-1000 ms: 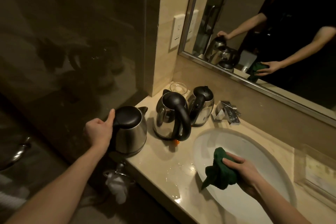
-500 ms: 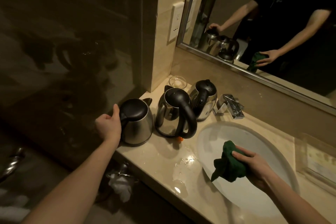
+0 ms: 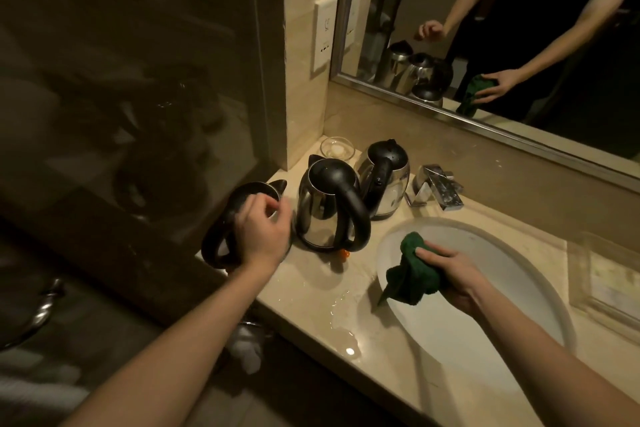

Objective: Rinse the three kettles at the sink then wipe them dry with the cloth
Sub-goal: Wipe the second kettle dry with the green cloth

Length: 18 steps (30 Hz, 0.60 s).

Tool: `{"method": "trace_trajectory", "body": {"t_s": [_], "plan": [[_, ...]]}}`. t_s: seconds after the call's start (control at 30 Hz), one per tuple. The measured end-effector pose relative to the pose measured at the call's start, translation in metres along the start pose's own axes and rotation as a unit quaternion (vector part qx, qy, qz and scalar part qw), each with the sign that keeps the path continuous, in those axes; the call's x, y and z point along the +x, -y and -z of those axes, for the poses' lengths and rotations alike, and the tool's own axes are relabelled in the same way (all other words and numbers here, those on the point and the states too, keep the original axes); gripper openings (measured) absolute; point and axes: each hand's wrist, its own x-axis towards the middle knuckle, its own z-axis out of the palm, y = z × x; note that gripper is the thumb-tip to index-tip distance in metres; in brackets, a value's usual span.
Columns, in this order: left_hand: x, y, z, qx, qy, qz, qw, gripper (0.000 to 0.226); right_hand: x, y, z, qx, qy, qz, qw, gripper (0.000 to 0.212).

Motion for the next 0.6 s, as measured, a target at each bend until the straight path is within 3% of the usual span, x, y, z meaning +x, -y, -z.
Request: {"method": "trace_trajectory", "body": {"t_s": [0.1,0.2,0.3,0.43,0.5,0.6], "plan": [[-0.019,-0.028,-0.039,-0.066,0.137,0.133,0.979,0.031,0.009,0.007,-0.001,0.012,0.018,-0.005,1.0,0.056],[-0.029,-0.062,-0.075,-0.115,0.182,0.242,0.946,0.04,0.018,0.015,0.003,0.027,0.039,-0.017,0.999,0.05],[-0.031,-0.091,-0.106,-0.199,0.129,0.363,0.901,0.058,0.025,0.023,0.007,0.04,0.064,-0.034,0.997,0.049],[-0.023,-0.091,-0.134,-0.371,0.042,0.474,0.797,0.071,0.034,0.029,0.015,0.049,0.086,-0.045,0.994,0.058],[-0.023,-0.083,-0.143,-0.381,0.021,0.465,0.799,0.074,0.036,0.029,0.017,0.051,0.1,-0.052,0.992,0.064],[-0.029,-0.084,-0.148,-0.325,-0.011,0.445,0.834,0.071,0.039,0.028,0.018,0.049,0.118,-0.054,0.99,0.06]]}}
